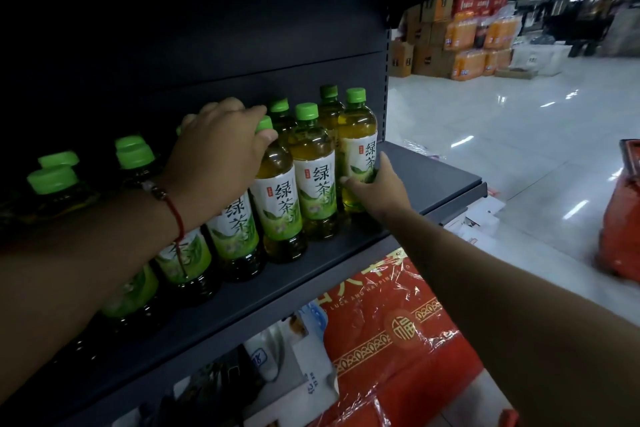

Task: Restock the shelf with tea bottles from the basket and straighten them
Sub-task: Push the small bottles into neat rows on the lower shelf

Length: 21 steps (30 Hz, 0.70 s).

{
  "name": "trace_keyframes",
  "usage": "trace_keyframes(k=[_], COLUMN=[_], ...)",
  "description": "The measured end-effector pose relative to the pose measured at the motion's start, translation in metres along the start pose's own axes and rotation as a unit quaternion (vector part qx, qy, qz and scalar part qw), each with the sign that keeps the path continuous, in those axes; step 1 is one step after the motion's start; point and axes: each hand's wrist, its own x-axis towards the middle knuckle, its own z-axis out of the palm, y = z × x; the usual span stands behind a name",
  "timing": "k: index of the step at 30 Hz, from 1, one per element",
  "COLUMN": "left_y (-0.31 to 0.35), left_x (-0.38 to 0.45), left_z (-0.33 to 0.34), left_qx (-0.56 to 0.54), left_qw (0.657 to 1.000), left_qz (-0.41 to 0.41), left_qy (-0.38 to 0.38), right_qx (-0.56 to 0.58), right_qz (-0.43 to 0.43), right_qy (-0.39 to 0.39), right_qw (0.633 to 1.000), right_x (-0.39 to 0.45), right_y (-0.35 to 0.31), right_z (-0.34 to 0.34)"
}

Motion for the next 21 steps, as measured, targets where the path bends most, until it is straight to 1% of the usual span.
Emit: trace_keyframes(k=[4,7,9,10,11,12,13,14,15,16,17,18,20,21], left_y=[0.001,0.002,0.009,0.016,0.025,0.034,0.044,0.052,0.059,0.062,0.063,0.062,0.058,0.054], left_x=[-0.004,-0.014,-0.023,-0.028,-0.034,-0.041,-0.049,-0.057,-0.065,-0.07,-0.074,-0.076,-0.079,-0.081], left_z=[0.001,0.0,-0.004,-0.009,-0.013,-0.015,-0.017,-0.017,-0.019,-0.018,-0.014,-0.012,-0.011,-0.006], left_qx=[-0.003,0.039,0.04,0.013,-0.038,-0.108,-0.192,-0.287,-0.38,-0.449,-0.492,-0.509,-0.521,-0.533], left_qw=[1.0,0.999,0.997,0.997,0.997,0.992,0.978,0.951,0.916,0.883,0.86,0.85,0.843,0.834], left_qz=[0.003,0.028,0.06,0.067,0.067,0.062,0.052,0.034,0.004,-0.035,-0.063,-0.079,-0.098,-0.115], left_qy=[0.002,0.016,0.036,0.033,0.016,-0.017,-0.062,-0.105,-0.127,-0.128,-0.12,-0.11,-0.09,-0.084], right_qx=[-0.058,-0.035,0.0,0.019,0.028,0.02,-0.002,-0.03,-0.056,-0.077,-0.096,-0.11,-0.12,-0.108], right_qz=[-0.022,-0.023,-0.05,-0.077,-0.108,-0.14,-0.17,-0.195,-0.217,-0.235,-0.251,-0.26,-0.255,-0.245], right_qy=[0.03,0.031,0.022,0.017,0.009,-0.001,-0.012,-0.025,-0.039,-0.053,-0.063,-0.078,-0.125,-0.151], right_qw=[0.998,0.999,0.998,0.997,0.994,0.99,0.985,0.98,0.974,0.968,0.961,0.956,0.951,0.952], right_x=[-0.004,-0.021,-0.043,-0.056,-0.068,-0.08,-0.09,-0.099,-0.107,-0.114,-0.119,-0.122,-0.125,-0.125], right_y=[0.002,0.0,0.002,0.002,0.002,0.001,0.0,-0.001,-0.003,-0.006,-0.006,-0.008,-0.007,-0.008], right_z=[0.001,-0.004,-0.011,-0.016,-0.021,-0.025,-0.029,-0.031,-0.033,-0.033,-0.032,-0.032,-0.035,-0.037])
